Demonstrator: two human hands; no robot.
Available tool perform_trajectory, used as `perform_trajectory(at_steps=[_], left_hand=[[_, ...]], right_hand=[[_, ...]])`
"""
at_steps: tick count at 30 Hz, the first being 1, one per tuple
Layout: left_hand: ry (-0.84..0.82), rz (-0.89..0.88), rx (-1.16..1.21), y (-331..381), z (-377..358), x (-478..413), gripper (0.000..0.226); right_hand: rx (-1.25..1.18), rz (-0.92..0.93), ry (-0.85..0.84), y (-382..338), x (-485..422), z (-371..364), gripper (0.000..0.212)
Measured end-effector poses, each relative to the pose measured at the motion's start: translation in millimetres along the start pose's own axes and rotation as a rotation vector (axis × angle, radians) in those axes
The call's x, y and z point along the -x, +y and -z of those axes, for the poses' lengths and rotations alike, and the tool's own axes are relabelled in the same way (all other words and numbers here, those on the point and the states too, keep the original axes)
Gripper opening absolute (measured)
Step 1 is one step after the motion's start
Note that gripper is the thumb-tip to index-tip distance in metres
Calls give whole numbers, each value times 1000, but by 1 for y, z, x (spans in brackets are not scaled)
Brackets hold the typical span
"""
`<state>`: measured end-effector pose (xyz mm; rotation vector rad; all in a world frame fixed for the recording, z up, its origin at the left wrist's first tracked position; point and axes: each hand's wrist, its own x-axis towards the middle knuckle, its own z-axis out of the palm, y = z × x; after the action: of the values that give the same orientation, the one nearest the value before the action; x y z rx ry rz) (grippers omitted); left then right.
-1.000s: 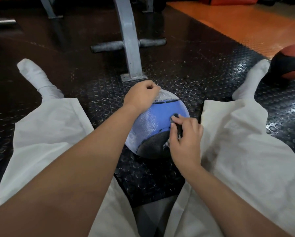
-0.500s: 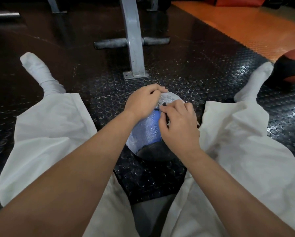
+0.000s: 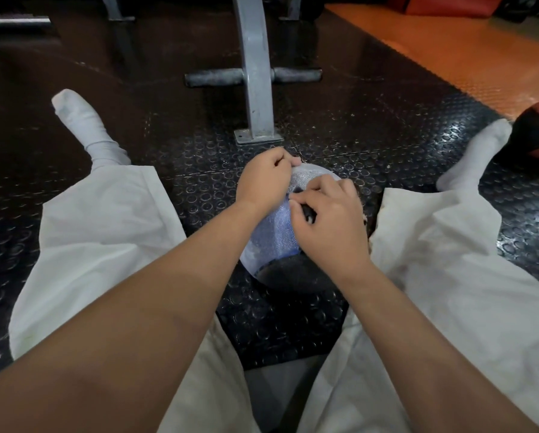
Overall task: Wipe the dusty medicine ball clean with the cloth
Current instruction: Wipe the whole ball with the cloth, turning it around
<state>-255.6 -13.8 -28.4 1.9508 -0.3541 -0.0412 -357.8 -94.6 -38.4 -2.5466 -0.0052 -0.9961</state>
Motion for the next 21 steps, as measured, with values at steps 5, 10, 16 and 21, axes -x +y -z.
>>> perform_trajectory(at_steps=[5, 10, 16, 21], left_hand=[[-19, 8, 8, -3, 4, -9, 26], [-23, 57, 44, -5, 4, -17, 29], [-55, 59, 117, -5, 4, -18, 31], [-49, 45, 39, -3, 7, -21, 31]], right_hand=[[-16, -51, -48, 4, -3, 1, 15], [-18, 128, -129, 6, 12, 8, 20], [-91, -74, -248, -3, -38, -1, 18], [-156, -55, -137, -2, -8, 1, 21]])
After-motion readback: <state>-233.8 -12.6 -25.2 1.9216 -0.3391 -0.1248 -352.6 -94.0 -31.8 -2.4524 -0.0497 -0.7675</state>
